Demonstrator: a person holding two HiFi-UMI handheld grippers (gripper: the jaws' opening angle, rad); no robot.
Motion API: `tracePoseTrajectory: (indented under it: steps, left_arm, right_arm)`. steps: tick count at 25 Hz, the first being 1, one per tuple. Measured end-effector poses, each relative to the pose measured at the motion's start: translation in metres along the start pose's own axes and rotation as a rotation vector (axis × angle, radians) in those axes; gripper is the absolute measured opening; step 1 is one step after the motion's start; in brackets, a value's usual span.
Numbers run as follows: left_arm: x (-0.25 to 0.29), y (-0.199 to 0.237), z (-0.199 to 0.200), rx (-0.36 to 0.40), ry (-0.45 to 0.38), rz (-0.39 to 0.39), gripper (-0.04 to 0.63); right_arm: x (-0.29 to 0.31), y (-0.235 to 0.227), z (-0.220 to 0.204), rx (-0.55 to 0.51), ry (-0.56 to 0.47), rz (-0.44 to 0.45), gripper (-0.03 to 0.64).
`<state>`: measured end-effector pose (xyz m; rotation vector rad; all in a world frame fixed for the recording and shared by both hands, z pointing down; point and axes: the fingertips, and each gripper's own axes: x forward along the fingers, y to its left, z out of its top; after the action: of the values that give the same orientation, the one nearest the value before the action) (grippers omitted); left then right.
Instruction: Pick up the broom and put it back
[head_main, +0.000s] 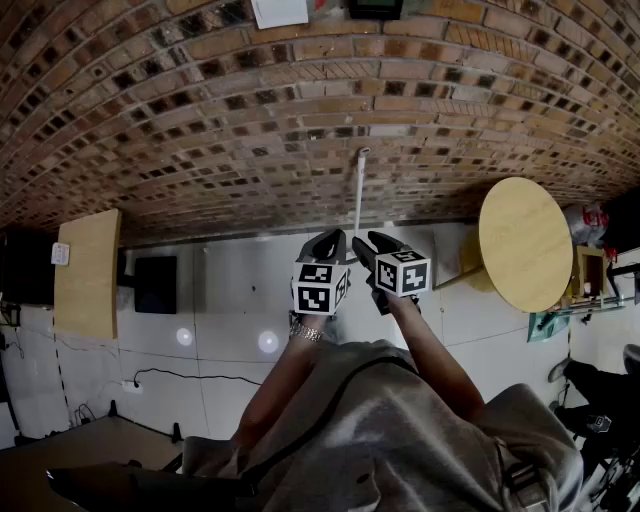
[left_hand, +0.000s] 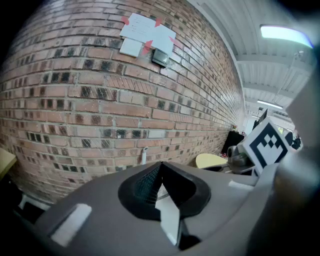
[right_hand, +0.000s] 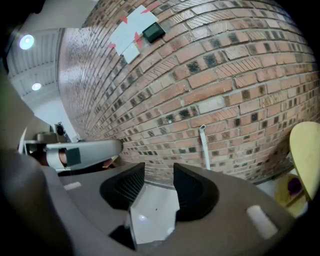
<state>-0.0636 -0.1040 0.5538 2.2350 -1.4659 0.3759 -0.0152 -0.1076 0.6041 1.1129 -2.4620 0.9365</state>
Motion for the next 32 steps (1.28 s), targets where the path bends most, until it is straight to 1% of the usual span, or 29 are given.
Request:
tracePoseTrajectory:
  steps: [4, 5, 8, 10, 13, 17, 20, 22, 24, 26, 29, 32]
  left_arm:
    - [0.019, 0.034, 0.028, -0.022, -0.006, -0.034, 0.000]
    - [0.025, 0.040, 0.032, -0.023, -0.001, -0.043, 0.000]
    - [0.039, 0.042, 0.034, -0.021, 0.039, -0.070, 0.000]
    - [0.043, 0.041, 0.035, -0.018, 0.053, -0.084, 0.000]
    - [0.049, 0.051, 0.045, -0.025, 0.058, -0.071, 0.001]
    - [0.049, 0.067, 0.056, -0.046, 0.047, -0.018, 0.000]
    - [0.043, 0.086, 0.052, -0.060, 0.072, 0.047, 0.000]
    - [0.042, 0.093, 0.051, -0.062, 0.077, 0.066, 0.001]
    - [0.040, 0.101, 0.050, -0.068, 0.078, 0.086, 0.000]
    - [0.035, 0.110, 0.046, -0.078, 0.081, 0.107, 0.000]
    - [0.036, 0.114, 0.045, -0.086, 0.059, 0.096, 0.001]
    - [0.045, 0.112, 0.047, -0.089, 0.043, 0.068, 0.000]
  right_arm:
    - [0.057, -0.036, 0.008, 0.048, 0.054, -0.087, 0.201]
    - [0.072, -0.047, 0.011, 0.053, 0.073, -0.108, 0.201]
    - [0.110, -0.084, 0.019, 0.063, 0.148, -0.157, 0.202]
    - [0.135, -0.106, 0.024, 0.054, 0.189, -0.163, 0.202]
    - [0.180, -0.144, 0.030, 0.012, 0.265, -0.185, 0.202]
    - [0.223, -0.199, 0.035, -0.042, 0.347, -0.277, 0.201]
    - [0.254, -0.215, 0.031, -0.059, 0.401, -0.302, 0.201]
    - [0.264, -0.230, 0.031, -0.063, 0.410, -0.327, 0.171]
    - [0.270, -0.239, 0.033, -0.058, 0.411, -0.338, 0.109]
    - [0.275, -0.236, 0.033, -0.059, 0.411, -0.326, 0.103]
    - [0.266, -0.227, 0.029, -0.115, 0.410, -0.303, 0.098]
    - [0.237, -0.207, 0.018, -0.174, 0.417, -0.266, 0.098]
